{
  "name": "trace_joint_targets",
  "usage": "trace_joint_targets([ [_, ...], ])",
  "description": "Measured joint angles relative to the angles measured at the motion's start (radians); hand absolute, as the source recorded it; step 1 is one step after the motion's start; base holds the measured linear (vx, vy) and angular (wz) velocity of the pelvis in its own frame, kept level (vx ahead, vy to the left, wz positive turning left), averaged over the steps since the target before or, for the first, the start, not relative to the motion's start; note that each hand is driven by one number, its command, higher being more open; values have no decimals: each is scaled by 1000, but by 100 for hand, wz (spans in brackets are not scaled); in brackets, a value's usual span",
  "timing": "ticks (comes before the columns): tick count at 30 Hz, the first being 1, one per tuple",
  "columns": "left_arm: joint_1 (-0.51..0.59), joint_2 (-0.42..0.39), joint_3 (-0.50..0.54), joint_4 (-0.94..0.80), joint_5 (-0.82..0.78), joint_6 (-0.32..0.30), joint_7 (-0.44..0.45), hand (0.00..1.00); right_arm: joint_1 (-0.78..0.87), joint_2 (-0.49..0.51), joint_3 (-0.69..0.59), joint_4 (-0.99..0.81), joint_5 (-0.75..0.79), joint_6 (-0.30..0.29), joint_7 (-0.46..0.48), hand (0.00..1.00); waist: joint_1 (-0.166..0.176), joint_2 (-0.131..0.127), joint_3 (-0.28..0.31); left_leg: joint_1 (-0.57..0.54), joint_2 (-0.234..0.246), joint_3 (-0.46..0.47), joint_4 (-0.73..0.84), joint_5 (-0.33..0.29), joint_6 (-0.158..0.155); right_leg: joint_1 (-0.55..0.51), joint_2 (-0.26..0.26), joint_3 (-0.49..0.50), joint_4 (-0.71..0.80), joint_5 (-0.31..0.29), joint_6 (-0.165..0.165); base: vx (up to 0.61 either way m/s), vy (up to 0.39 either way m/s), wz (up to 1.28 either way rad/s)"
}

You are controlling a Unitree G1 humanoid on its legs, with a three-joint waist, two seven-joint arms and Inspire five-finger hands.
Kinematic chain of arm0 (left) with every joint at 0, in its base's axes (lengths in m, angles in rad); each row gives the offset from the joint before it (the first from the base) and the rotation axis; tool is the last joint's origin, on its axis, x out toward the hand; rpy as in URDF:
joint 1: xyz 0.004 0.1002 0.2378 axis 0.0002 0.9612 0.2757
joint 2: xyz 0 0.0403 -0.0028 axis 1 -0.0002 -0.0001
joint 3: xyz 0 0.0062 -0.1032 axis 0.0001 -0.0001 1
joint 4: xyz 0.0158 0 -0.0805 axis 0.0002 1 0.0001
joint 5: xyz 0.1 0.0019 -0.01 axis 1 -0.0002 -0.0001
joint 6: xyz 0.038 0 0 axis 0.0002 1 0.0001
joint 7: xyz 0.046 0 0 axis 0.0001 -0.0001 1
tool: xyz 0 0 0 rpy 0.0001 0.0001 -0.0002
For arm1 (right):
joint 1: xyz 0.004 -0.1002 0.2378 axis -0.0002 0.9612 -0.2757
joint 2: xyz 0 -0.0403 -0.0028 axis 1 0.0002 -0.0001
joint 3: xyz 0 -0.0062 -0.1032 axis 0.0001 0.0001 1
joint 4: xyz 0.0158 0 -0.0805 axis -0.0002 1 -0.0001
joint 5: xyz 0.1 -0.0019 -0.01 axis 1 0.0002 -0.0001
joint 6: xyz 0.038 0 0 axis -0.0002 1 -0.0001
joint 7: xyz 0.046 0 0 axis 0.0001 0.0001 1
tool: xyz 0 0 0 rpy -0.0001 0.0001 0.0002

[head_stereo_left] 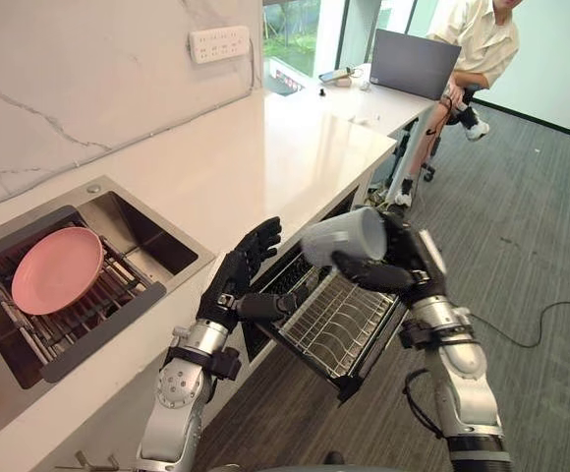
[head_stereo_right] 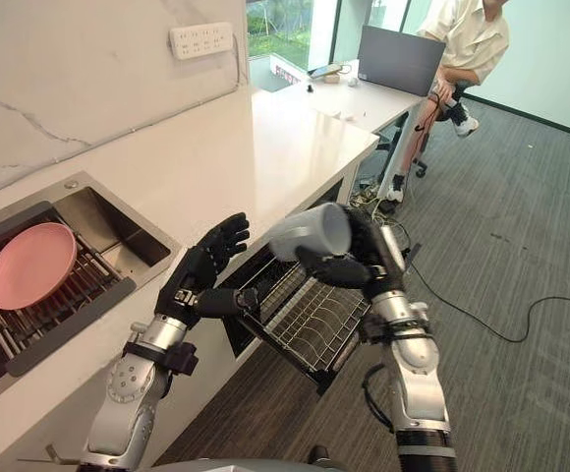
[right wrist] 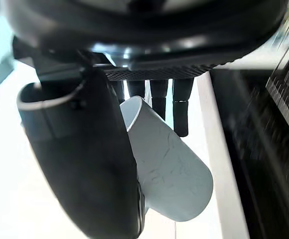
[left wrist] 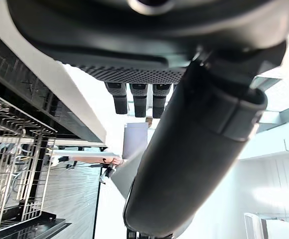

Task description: Walk over to the sink, pick up the cup, carry it to the dishwasher, place the cup inside the dishwasher, then close the dishwasher door

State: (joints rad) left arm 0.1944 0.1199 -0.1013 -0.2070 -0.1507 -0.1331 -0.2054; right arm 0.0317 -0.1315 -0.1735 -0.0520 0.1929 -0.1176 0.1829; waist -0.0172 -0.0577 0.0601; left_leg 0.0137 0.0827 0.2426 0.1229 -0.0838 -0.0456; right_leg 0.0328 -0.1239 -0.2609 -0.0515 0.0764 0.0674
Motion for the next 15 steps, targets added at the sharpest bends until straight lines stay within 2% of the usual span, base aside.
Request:
trace_joint_targets([
  [1, 5, -3, 1, 0, -4, 0, 1, 90, 4, 0, -10, 0, 0, 0, -8, 30, -1, 0, 0, 0, 1, 2, 0, 0, -1, 0, 1, 2, 0, 0, 0, 6, -6, -11],
  [2, 26, -36, 13, 21, -56, 1, 8, 90, 34, 22, -45, 0, -35, 0, -65, 30, -5, 1, 1, 1, 1, 6, -4, -2, -1, 0, 1, 8, 0, 0, 0, -13, -6, -8],
  [7, 42, -42, 24, 47, -71, 0, 8, 90, 56, 27, -41, 5, -35, -7, -71, 30, -1, 3, 2, 2, 0, 5, -5, -3, 0, 0, 0, 7, 0, -1, -1, -13, -3, -1],
  [10, 82, -39, 10, 99, -83, 7, -3, 90, 62, -30, -28, 88, -73, 0, -28, 30, -1, 3, 3, -9, -4, -1, -8, -3, 2, -9, -4, 0, 0, -4, 2, -14, -1, 7],
  [15, 151, -37, -8, 207, -77, 23, -22, 90, 61, -90, 6, 238, -218, 31, -31, 30, 5, 5, 17, -58, -6, -34, 4, 2, 2, -32, -7, -31, 0, -4, 3, 9, -8, 18],
])
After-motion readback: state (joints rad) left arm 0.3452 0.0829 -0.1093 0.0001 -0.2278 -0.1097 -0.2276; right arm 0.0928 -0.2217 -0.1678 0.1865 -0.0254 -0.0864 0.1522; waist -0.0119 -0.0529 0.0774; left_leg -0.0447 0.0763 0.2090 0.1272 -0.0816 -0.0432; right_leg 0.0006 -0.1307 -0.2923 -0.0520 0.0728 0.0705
